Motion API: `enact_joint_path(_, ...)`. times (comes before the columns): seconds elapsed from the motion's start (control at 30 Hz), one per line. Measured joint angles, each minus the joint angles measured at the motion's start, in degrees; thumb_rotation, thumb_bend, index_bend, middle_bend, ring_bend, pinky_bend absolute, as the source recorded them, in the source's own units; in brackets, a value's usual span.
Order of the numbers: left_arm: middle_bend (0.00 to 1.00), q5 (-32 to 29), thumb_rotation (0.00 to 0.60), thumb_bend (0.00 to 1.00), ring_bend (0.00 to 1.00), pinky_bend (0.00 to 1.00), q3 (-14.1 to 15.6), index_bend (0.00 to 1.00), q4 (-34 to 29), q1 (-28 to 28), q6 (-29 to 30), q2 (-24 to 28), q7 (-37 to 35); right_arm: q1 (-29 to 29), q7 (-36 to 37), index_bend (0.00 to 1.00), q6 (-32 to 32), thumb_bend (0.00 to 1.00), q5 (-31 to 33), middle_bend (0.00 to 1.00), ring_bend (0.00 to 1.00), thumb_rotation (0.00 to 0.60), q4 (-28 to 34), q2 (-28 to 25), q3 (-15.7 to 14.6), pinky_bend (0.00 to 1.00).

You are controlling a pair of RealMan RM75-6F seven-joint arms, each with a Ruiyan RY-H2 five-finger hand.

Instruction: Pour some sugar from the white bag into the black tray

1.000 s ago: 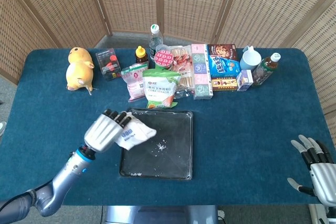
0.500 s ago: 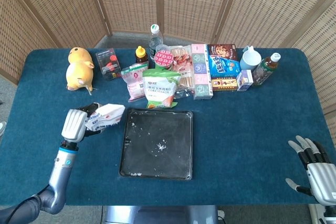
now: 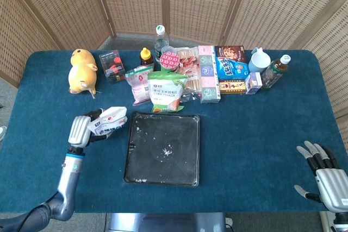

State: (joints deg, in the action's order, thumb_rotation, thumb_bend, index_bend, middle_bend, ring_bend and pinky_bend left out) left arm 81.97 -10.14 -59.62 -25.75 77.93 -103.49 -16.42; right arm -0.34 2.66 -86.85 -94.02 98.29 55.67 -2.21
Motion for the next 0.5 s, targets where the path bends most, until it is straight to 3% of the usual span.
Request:
enact_joint_path(0.1, 0.26, -1.3, 0.6, 0.38, 0.3, 0.31, 0.33, 0.27, -0.69, 0.34, -1.8, 0.18, 1.51, -0.1, 0.0, 0.13, -0.26, 0.0, -0.05, 0.02, 0.03, 0.6, 0.12, -0.08, -0.02, 0.0)
enact_joint_path(0.23, 0.08, -0.69, 0.6, 0.2, 0.17, 0.22, 1.29, 0.07, -0.93, 1.1, -1.04, 0.63, 1.08, -0.02, -0.25, 0.13, 0.03, 0.0, -0.05, 0.03, 0.03, 0.6, 0.11, 0.02, -0.1, 0.0)
enact_joint_path(0.33, 0.01, 0.77, 0.6, 0.09, 0.11, 0.19, 2.15, 0.03, -1.23, 1.66, 0.16, 1.3, -0.67, 0.04, -0.65, 0.13, 0.23, 0.0, -0.15, 0.03, 0.03, 0.6, 0.22, 0.12, -0.23, 0.0)
enact_joint_path(0.5, 0.0, 2.25, 0.6, 0.04, 0.07, 0.17, 3.2, 0.01, -3.2, 2.71, 1.75, 3.0, -2.88, -0.12, -0.96, 0.13, -0.13, 0.0, -0.3, 0.03, 0.03, 0.6, 0.45, 0.12, -0.28, 0.0)
